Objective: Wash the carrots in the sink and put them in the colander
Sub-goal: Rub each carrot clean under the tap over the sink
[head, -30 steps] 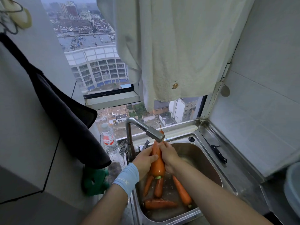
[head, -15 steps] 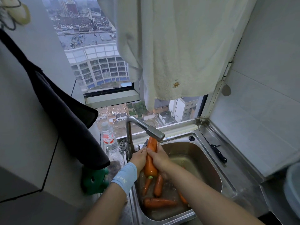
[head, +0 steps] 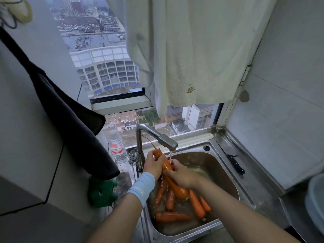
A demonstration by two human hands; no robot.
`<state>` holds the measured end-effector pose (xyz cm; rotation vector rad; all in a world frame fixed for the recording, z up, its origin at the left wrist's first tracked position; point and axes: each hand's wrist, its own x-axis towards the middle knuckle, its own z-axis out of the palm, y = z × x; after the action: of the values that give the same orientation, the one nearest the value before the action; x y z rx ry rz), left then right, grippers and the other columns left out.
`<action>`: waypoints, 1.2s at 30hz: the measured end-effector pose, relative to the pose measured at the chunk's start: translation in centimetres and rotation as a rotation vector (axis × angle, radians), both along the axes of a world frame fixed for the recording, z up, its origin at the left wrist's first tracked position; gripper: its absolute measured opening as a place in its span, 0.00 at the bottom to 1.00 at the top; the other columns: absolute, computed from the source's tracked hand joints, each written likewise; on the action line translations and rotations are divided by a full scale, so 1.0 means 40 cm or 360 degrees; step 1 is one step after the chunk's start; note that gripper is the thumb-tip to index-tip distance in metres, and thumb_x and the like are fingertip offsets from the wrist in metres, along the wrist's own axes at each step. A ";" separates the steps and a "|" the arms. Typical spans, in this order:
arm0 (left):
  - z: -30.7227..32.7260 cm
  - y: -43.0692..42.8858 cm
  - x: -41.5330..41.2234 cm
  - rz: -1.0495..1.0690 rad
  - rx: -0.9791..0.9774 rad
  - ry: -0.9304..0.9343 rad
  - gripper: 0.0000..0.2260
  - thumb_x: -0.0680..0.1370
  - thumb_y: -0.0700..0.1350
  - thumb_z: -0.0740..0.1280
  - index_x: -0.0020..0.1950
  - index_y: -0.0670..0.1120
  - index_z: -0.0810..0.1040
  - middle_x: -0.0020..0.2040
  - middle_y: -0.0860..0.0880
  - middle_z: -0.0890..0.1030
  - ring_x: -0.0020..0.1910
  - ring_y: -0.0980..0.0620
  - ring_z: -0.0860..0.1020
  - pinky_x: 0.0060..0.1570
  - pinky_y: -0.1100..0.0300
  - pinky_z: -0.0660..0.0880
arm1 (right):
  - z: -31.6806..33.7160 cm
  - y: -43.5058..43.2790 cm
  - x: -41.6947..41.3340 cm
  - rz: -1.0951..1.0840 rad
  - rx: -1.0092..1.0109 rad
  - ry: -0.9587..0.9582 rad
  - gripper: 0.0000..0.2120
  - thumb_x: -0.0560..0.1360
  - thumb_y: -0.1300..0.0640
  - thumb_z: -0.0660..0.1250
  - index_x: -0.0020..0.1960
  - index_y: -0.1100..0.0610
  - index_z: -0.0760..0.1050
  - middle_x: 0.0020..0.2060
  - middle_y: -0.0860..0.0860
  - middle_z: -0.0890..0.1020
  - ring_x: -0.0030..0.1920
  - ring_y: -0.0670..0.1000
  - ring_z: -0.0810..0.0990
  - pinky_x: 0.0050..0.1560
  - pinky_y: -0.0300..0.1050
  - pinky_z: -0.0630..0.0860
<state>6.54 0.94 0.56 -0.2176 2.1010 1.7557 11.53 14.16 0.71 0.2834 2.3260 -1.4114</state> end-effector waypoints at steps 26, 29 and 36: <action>-0.008 0.082 0.019 0.0014 0.0431 -0.0194 0.11 0.84 0.50 0.63 0.55 0.53 0.86 0.60 0.47 0.81 0.59 0.46 0.81 0.59 0.49 0.80 | 0.027 0.136 0.005 0.0256 0.0315 0.0159 0.09 0.78 0.39 0.65 0.54 0.41 0.74 0.52 0.46 0.82 0.53 0.48 0.80 0.63 0.55 0.75; -0.017 0.080 0.025 0.0004 0.0599 -0.0231 0.09 0.83 0.48 0.65 0.55 0.51 0.85 0.62 0.46 0.80 0.60 0.46 0.80 0.58 0.51 0.80 | 0.042 0.120 0.013 0.0161 0.0327 0.0208 0.19 0.77 0.32 0.59 0.53 0.44 0.78 0.50 0.46 0.83 0.52 0.49 0.81 0.61 0.55 0.75; -0.010 0.078 0.007 0.0369 0.0402 -0.0242 0.14 0.81 0.53 0.66 0.47 0.45 0.86 0.47 0.44 0.87 0.51 0.42 0.84 0.58 0.47 0.80 | 0.053 0.091 0.006 0.0295 0.0599 0.0263 0.29 0.76 0.25 0.50 0.45 0.46 0.77 0.46 0.47 0.84 0.49 0.51 0.82 0.55 0.53 0.76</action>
<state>6.83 4.05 0.18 -0.5219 1.7858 2.0460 11.78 17.80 2.84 0.0533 2.6685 -0.9366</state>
